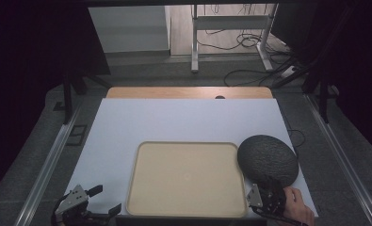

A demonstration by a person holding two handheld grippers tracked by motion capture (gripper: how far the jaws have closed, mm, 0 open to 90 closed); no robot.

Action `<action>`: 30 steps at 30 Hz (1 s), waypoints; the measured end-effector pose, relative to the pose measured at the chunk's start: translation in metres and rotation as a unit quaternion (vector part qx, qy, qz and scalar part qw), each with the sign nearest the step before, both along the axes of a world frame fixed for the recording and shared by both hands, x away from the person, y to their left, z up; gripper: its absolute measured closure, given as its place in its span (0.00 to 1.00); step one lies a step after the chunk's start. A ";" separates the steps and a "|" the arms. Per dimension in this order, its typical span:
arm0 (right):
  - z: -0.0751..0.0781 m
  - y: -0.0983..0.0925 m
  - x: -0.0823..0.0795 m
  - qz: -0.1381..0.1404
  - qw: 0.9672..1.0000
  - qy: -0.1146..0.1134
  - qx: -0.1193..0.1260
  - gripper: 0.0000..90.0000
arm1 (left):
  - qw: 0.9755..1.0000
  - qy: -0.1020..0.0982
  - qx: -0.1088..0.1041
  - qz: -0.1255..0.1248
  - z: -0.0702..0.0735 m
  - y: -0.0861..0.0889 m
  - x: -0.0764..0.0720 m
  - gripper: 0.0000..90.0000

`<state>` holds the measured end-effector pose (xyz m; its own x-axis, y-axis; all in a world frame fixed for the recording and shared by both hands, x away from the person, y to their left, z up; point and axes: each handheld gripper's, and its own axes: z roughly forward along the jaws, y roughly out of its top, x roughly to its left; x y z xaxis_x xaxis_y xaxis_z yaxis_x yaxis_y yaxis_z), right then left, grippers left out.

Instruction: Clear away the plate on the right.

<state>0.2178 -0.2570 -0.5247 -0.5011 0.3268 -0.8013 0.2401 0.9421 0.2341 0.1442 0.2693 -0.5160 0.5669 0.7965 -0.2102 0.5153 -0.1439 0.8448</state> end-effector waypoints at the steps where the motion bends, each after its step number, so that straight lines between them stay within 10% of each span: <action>1: -0.001 0.000 0.001 -0.002 1.000 -0.002 -0.003 0.59 | 1.000 0.000 0.000 0.000 0.000 0.000 0.000 0.00; 30: -0.021 0.015 0.001 0.003 0.990 -0.032 -0.134 0.94 | 1.000 0.004 0.003 -0.007 0.000 -0.001 0.001 0.00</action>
<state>0.2188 -0.2423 -0.5453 -0.4479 0.0948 -0.8890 0.2280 0.9736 -0.0111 0.1451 0.2684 -0.5160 0.5765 0.7896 -0.2102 0.5194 -0.1556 0.8402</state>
